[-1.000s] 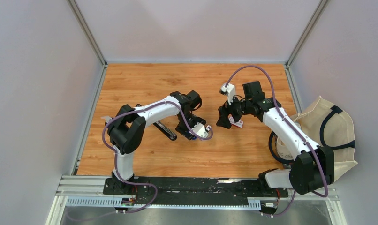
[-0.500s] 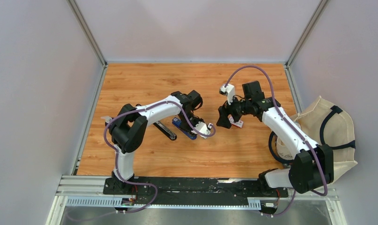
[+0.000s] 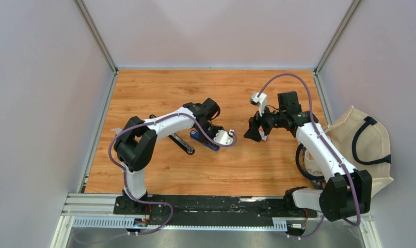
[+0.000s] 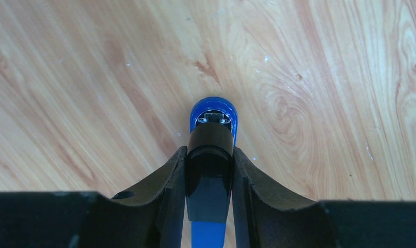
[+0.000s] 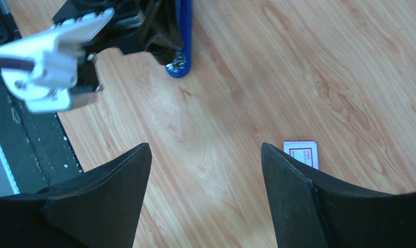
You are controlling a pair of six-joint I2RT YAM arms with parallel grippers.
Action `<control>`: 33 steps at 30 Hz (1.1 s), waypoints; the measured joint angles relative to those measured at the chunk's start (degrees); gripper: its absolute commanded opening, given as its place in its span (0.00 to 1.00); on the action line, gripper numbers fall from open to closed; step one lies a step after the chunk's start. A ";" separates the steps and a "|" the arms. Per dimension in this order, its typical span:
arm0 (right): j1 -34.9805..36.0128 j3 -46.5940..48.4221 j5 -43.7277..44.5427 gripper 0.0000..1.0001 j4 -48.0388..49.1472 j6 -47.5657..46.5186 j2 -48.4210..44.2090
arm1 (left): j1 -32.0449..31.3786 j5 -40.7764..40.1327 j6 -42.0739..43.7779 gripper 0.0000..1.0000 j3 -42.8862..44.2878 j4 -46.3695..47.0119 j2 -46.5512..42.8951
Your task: Load the staples into the stapler
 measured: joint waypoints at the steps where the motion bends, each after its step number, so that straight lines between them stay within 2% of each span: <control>1: 0.02 -0.61 -0.76 0.77 0.11 -0.52 -0.37 | 0.39 0.61 -0.94 0.30 -0.02 0.72 -0.17; 9: 0.07 -11.39 -7.19 0.51 10.71 0.15 -5.68 | 4.42 7.93 -6.82 0.29 0.59 2.49 -1.57; 14: 2.82 -14.56 -7.54 0.48 19.87 3.82 -4.90 | 5.11 11.26 -9.49 0.29 0.59 2.51 -1.81; 17: 6.58 -15.37 -5.99 0.45 25.00 5.79 -3.30 | 5.31 13.42 -11.82 0.29 0.59 2.67 -1.81; 21: 12.11 -16.17 -2.82 0.36 30.38 7.63 -1.01 | 6.32 16.70 -15.50 0.29 0.74 3.63 -1.84; 24: 14.62 -16.63 -1.29 0.34 34.97 9.25 0.76 | 7.45 18.71 -17.75 0.28 1.03 4.48 -1.88; 33: 16.90 -16.74 0.94 0.32 39.50 11.23 5.40 | 10.08 22.05 -21.99 0.27 1.03 6.95 -2.93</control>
